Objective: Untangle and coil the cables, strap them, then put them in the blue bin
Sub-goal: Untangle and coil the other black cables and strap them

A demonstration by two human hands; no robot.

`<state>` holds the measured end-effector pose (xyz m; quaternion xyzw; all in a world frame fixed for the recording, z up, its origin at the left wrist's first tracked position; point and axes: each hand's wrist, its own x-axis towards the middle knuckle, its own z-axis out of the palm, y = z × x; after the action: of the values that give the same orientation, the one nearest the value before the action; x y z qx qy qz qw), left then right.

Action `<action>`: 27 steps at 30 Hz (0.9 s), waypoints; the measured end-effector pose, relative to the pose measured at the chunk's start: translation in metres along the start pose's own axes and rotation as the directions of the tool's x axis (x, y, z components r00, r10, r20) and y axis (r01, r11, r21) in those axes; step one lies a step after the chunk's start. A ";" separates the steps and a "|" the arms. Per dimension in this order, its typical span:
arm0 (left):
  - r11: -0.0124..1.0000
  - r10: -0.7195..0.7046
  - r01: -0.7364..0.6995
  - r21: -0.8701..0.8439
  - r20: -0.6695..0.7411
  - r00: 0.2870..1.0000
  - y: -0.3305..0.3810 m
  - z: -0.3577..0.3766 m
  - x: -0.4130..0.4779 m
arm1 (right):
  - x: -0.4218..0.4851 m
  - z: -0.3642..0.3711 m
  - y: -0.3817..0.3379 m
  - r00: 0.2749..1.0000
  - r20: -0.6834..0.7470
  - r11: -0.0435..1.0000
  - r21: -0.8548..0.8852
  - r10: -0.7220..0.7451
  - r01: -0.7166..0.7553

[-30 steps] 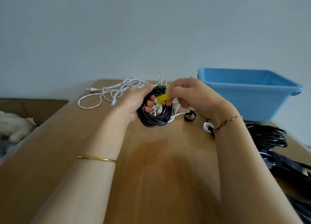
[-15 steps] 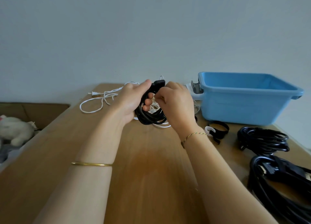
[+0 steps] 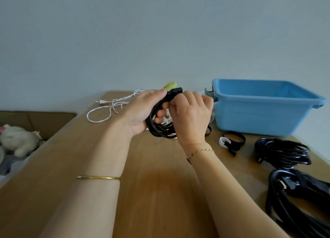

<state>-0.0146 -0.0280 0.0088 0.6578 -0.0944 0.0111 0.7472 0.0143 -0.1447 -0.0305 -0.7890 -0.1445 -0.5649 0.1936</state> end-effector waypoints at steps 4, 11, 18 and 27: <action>0.999 0.019 -0.023 -0.041 -0.106 0.994 -0.002 0.001 0.001 | 0.001 0.001 0.002 0.996 0.083 0.999 0.009 0.042 -0.042; 0.998 0.048 -0.055 -0.029 -0.207 0.977 -0.001 -0.004 0.003 | 0.022 -0.006 0.000 0.960 0.270 0.991 0.130 -0.071 0.037; 0.997 0.010 0.002 0.072 -0.162 0.987 -0.002 -0.008 0.002 | 0.030 -0.016 -0.006 0.910 0.376 0.943 0.330 -0.175 0.045; 0.999 0.021 -0.010 0.049 -0.220 0.975 0.000 -0.016 0.002 | 0.033 -0.018 -0.013 0.852 0.483 0.937 0.348 -0.202 0.025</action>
<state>-0.0111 -0.0125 0.0076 0.6693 -0.0159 0.0921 0.7371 0.0039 -0.1418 0.0080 -0.8566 -0.3300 -0.3135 0.2429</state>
